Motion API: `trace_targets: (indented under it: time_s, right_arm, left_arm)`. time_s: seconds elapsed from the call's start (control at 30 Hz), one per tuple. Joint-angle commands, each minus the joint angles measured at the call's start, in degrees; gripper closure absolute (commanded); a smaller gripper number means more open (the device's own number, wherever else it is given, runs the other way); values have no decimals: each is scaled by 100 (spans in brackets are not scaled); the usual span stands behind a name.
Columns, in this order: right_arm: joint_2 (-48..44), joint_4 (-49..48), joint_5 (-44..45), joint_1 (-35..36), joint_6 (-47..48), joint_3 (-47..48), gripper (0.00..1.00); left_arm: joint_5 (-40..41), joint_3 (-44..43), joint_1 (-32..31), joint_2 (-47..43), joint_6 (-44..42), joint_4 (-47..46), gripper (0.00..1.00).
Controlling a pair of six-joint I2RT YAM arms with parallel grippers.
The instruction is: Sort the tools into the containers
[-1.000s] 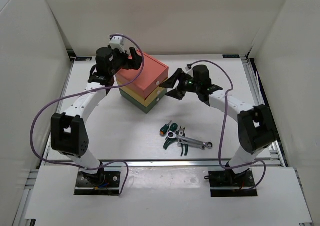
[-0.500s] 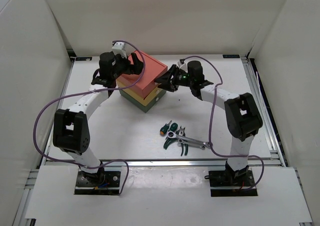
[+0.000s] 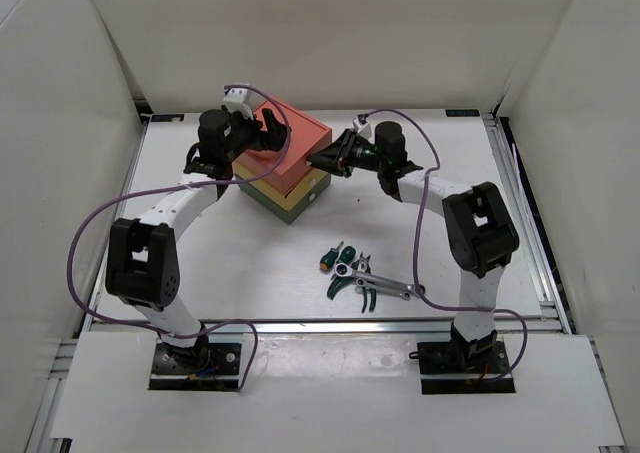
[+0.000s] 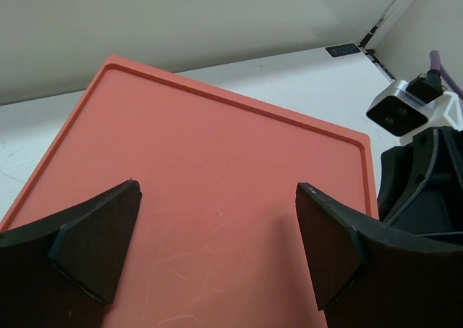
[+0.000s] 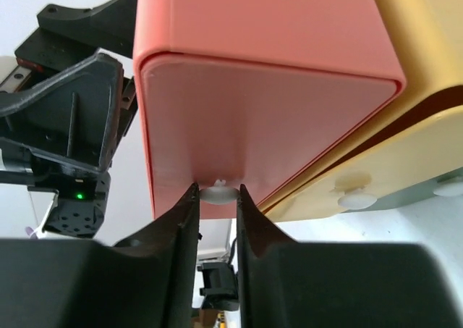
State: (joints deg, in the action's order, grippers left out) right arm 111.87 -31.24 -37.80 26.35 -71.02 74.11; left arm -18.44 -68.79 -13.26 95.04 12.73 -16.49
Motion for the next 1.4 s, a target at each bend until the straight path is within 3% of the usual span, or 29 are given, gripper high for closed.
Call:
trace_targets:
  time_s: [0.0, 0.03, 0.17, 0.6, 0.93, 0.97, 1.0, 1.03, 1.1, 1.37]
  right_arm:
    - [63, -971, -34, 2, -280, 7, 82]
    - [89, -1023, -69, 2, -315, -10, 89]
    - [19, -1112, -78, 2, -368, -133, 100]
    - [-904, -699, -25, -314, -105, -1319, 100]
    - [-1888, 883, -61, -490, 915, -1864, 100]
    - [-1923, 875, -35, -490, 967, -1908, 97]
    - [-1941, 848, -8, -490, 950, -1883, 71]
    - [-1941, 848, 53, -490, 950, -1839, 60]
    - [-1784, 648, 115, -385, 898, -1628, 50]
    - [-852, -882, 352, -174, 212, -1241, 51]
  left_arm:
    - [-195, 235, -72, -135, 116, 533, 1]
    - [-195, 252, -72, -135, 107, 542, 1]
    - [-222, 261, -81, -153, 133, 559, 1]
    - [50, 358, -72, -83, 309, 612, 1]
    - [139, 358, -54, -21, 432, 638, 1]
    - [156, 358, -46, -30, 432, 630, 1]
    - [139, 358, -54, -47, 449, 647, 1]
    - [121, 349, -63, -47, 449, 647, 1]
    - [121, 349, -63, -47, 467, 656, 1]
    - [51, 375, -72, -30, 599, 665, 1]
